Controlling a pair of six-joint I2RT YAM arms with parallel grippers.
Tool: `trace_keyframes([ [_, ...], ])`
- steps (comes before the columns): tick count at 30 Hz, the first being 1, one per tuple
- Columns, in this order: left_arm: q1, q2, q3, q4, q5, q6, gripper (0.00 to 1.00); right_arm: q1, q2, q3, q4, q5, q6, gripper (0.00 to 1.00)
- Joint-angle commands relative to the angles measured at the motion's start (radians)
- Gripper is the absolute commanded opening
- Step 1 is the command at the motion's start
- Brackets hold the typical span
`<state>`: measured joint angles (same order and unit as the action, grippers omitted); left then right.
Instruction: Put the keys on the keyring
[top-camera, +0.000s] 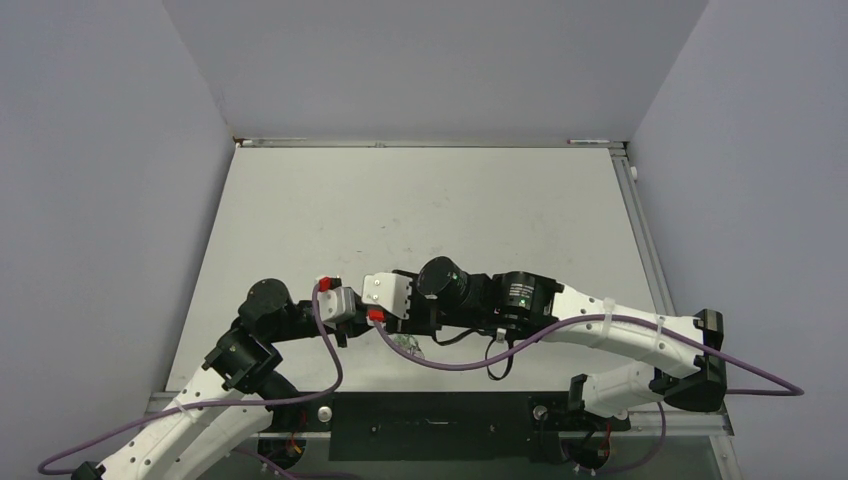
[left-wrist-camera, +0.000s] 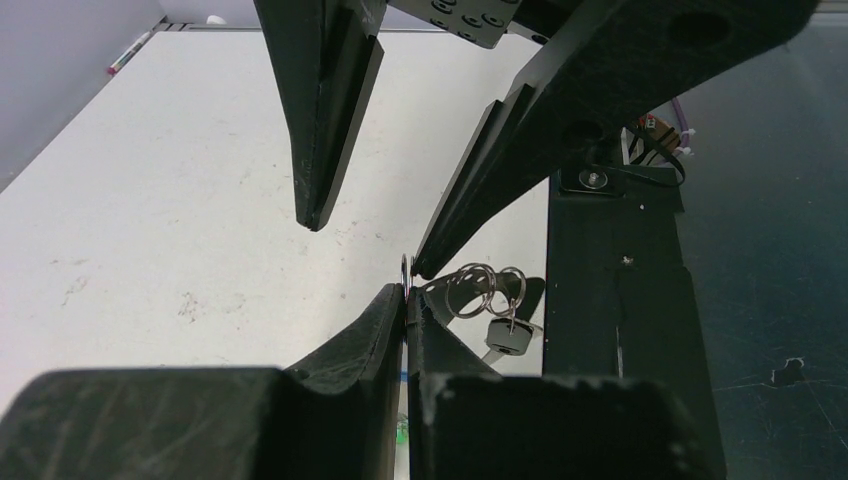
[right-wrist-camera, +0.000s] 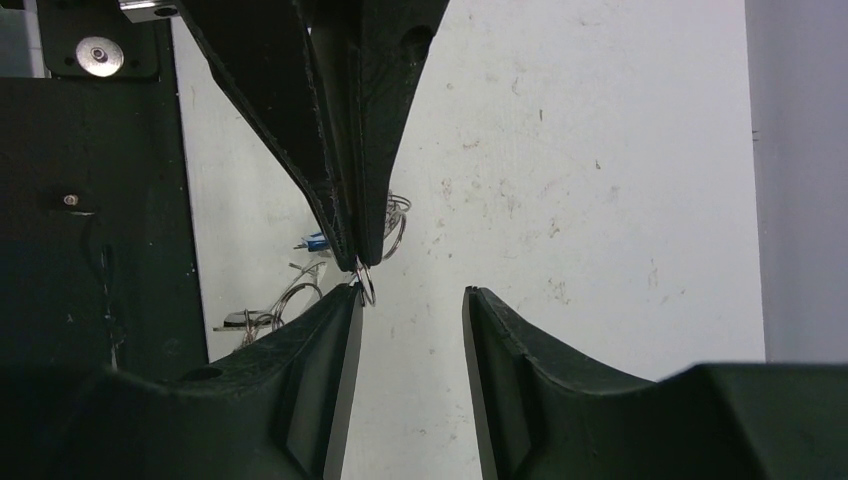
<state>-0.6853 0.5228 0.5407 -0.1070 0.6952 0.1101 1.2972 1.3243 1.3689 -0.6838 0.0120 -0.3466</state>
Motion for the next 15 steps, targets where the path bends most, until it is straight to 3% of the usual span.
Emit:
trace_keyframes([
  [1,-0.006,-0.01,0.053,0.042,0.006,0.008,0.0,-0.026,0.0,0.041,-0.007,-0.041,-0.015,0.42],
  [15,-0.006,-0.007,0.053,0.043,0.01,0.008,0.0,-0.039,0.026,0.049,0.012,-0.125,-0.021,0.39],
])
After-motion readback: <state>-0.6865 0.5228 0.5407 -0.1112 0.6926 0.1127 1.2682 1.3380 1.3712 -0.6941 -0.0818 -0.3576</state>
